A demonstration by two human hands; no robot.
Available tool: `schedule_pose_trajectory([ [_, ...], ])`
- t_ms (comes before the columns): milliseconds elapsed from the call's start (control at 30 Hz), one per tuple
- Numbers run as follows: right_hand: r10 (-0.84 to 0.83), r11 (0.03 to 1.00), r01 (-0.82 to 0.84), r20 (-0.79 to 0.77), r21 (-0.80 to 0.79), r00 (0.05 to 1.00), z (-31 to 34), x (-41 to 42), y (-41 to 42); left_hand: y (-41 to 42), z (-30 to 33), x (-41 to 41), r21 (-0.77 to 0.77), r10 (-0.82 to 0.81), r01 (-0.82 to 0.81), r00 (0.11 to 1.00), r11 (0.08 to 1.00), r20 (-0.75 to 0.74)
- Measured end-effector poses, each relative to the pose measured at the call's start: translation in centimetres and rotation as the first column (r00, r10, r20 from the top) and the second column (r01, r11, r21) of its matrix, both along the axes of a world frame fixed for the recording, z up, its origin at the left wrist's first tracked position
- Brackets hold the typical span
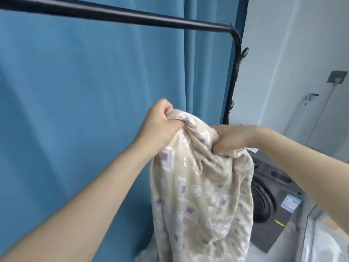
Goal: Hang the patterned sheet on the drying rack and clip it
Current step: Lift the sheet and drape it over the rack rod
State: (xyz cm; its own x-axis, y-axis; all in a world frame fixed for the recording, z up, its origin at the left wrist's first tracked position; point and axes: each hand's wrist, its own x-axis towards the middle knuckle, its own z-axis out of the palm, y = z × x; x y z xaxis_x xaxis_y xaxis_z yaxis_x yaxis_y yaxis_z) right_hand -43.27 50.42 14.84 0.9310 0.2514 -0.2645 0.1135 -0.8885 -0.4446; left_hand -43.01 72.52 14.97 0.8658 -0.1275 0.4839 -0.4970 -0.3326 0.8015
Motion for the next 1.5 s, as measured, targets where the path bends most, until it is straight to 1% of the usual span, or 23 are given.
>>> schedule_pose_trajectory([
  [100,-0.09,0.989,0.122,0.316,-0.082,0.944,-1.7,0.9,0.8,1.8,-2.6,-0.4,0.375,-0.029,0.143,0.955,0.916,-0.295],
  [167,-0.247,0.967,0.248,0.462,0.059,0.852,-1.0,1.8,-0.3,3.2,-6.4,-1.0,0.675,0.081,0.351,0.85,0.65,-0.52],
  [200,-0.276,0.959,0.268,0.513,0.091,0.813,-0.4,2.2,-0.8,3.8,-8.6,-1.2,0.716,0.132,0.441,0.796,0.541,-0.591],
  [233,-0.292,0.951,0.296,0.547,0.083,0.784,0.0,2.6,-1.3,4.5,-10.7,-1.2,0.696,0.176,0.487,0.739,0.528,-0.651],
  [333,-0.261,0.932,0.35,0.493,-0.098,0.83,0.5,3.3,-2.5,7.0,-13.1,-0.8,0.455,0.126,0.348,0.666,0.82,-0.735],
  [433,-0.114,0.993,0.113,0.039,0.019,0.993,0.1,1.7,-0.3,6.6,-11.2,-0.1,0.255,0.116,0.034,0.826,0.966,-0.552],
  [500,0.079,0.996,-0.075,-0.089,0.049,0.993,-2.1,0.7,2.6,4.6,-7.9,-0.3,0.137,0.113,-0.074,0.946,0.988,-0.304],
  [533,0.129,0.991,-0.13,-0.052,-0.008,0.99,-3.6,0.7,3.5,3.9,-6.1,-0.6,0.102,0.074,-0.052,0.973,0.993,-0.217],
  [600,0.085,0.989,-0.062,0.18,-0.132,0.98,-4.1,1.4,3.7,4.4,-4.1,-1.0,0.274,-0.015,0.074,0.977,0.959,-0.212],
  [633,0.008,0.991,0.033,0.304,-0.129,0.953,-3.5,1.9,3.0,5.5,-3.9,-1.2,0.405,-0.034,0.182,0.937,0.896,-0.347],
  [700,-0.159,0.986,0.165,0.46,0.026,0.874,-1.5,2.7,1.4,7.5,-5.6,-2.4,0.509,0.036,0.454,0.72,0.731,-0.693],
  [733,-0.202,0.979,0.193,0.499,0.07,0.843,-0.7,3.0,1.0,7.8,-6.8,-3.0,0.545,0.117,0.543,0.631,0.639,-0.767],
  [800,-0.183,0.98,0.2,0.502,0.019,0.845,0.4,3.2,1.2,7.6,-8.6,-3.4,0.75,0.264,0.461,0.738,0.475,-0.621],
  [867,-0.117,0.993,0.111,0.303,0.035,0.946,0.7,2.5,1.9,7.5,-8.6,-3.1,0.869,0.376,0.012,0.899,0.494,-0.226],
  [967,0.106,0.962,-0.067,-0.135,0.266,0.985,-0.7,0.3,4.5,7.4,-5.6,-3.5,0.627,0.491,-0.499,0.847,0.598,0.206],
  [1067,0.225,0.966,-0.224,0.011,0.128,0.974,-4.5,0.0,7.7,7.4,-2.6,-4.9,0.475,0.417,-0.617,0.781,0.627,0.464],
  [1133,0.165,0.985,-0.174,0.269,0.009,0.949,-4.6,1.1,7.4,8.1,-2.4,-5.3,0.677,0.352,-0.48,0.876,0.558,0.33],
  [1200,0.035,0.998,-0.053,0.537,0.018,0.843,-3.3,2.4,5.9,8.9,-3.8,-5.6,0.787,0.265,0.022,0.935,0.616,-0.234],
  [1233,-0.035,0.998,-0.002,0.624,0.06,0.781,-2.6,3.1,5.4,9.1,-5.3,-5.9,0.685,0.201,0.259,0.834,0.681,-0.515],
  [1300,-0.16,0.985,0.069,0.676,0.161,0.719,-2.1,4.3,5.3,9.3,-8.4,-5.8,0.607,0.211,0.396,0.692,0.689,-0.69],
  [1400,-0.284,0.954,0.155,0.611,0.256,0.739,-1.8,4.9,5.2,11.5,-10.9,-4.3,0.795,0.431,0.154,0.771,0.587,-0.468],
  [1433,-0.325,0.932,0.168,0.538,0.321,0.778,-1.4,4.6,5.0,12.7,-11.0,-3.7,0.762,0.503,-0.042,0.774,0.646,-0.384],
  [1500,-0.305,0.831,0.177,0.166,0.527,0.938,-0.6,3.1,4.8,15.0,-9.5,-2.3,0.445,0.584,-0.417,0.73,0.792,-0.355],
])
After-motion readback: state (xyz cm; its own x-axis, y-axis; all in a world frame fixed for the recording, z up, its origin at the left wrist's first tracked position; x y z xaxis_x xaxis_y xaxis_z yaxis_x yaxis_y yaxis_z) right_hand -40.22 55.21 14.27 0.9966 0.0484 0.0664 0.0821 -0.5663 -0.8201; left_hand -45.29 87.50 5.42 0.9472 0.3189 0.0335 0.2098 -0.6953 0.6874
